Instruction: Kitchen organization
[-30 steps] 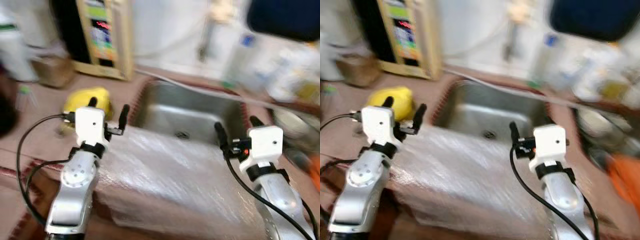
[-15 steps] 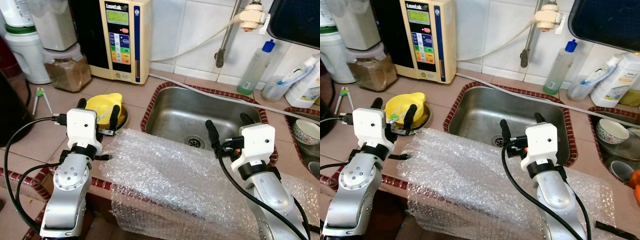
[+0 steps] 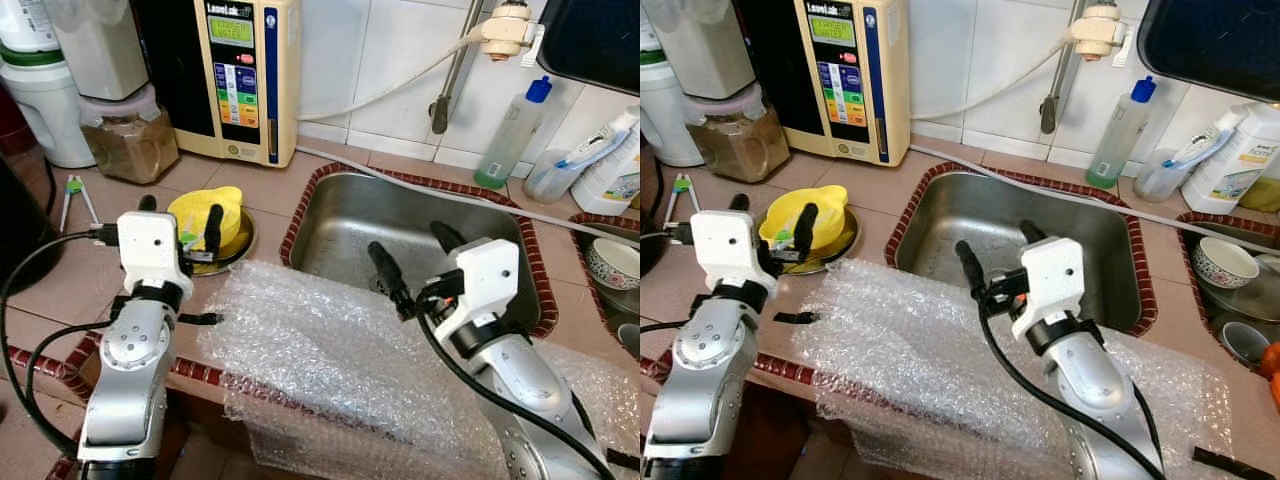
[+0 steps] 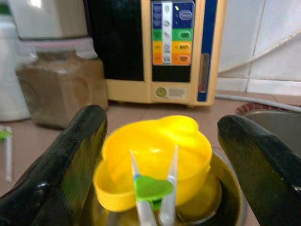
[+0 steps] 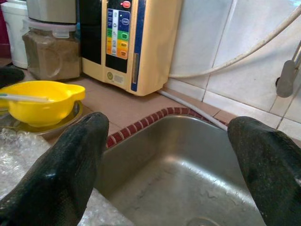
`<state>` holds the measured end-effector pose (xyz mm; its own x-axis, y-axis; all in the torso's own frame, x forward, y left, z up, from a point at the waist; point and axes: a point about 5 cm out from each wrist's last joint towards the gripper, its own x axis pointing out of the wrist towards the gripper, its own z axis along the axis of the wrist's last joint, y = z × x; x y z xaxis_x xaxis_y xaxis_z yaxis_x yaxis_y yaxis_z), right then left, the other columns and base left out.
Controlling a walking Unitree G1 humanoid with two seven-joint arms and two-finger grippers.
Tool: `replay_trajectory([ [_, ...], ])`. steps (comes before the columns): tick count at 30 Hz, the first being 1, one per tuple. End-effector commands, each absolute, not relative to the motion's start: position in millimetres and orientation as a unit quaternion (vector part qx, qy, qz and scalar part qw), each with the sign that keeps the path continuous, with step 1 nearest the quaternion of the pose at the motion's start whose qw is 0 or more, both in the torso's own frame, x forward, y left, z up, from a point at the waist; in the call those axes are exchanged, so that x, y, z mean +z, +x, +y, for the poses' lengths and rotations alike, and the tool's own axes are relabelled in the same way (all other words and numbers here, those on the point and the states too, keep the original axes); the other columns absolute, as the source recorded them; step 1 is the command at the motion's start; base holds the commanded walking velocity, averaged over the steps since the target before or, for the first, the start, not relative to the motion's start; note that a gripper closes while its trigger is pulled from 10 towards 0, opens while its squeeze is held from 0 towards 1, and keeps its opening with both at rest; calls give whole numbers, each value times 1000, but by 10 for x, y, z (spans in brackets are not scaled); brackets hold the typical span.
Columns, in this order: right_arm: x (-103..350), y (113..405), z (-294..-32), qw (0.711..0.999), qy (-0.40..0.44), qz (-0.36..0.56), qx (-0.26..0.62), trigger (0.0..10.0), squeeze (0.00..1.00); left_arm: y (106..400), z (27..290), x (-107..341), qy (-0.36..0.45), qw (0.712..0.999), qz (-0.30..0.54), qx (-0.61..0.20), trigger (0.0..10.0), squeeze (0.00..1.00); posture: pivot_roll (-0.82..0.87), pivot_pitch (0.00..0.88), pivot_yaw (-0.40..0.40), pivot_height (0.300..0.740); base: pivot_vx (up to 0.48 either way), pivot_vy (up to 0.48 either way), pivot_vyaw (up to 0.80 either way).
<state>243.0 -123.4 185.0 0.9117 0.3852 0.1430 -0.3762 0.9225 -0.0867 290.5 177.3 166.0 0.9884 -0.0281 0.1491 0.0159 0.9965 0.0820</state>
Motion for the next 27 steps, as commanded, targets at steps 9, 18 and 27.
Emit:
replay_trajectory([
  [9,1796,2325,-1144,966,-17,-51,255,10000,0,3046,1709,1561,24,998,-46,-22,10000,0,-32,56,-58,740,0,0,0],
  [18,1665,2308,-1174,967,10,-10,256,10000,0,3056,1720,1477,22,999,-27,-16,10000,0,-34,57,-58,740,0,0,0],
  [27,1614,2320,-1193,970,-6,2,244,10000,0,3017,1702,1440,51,998,-37,-22,10000,0,-32,60,-58,740,0,0,0],
])
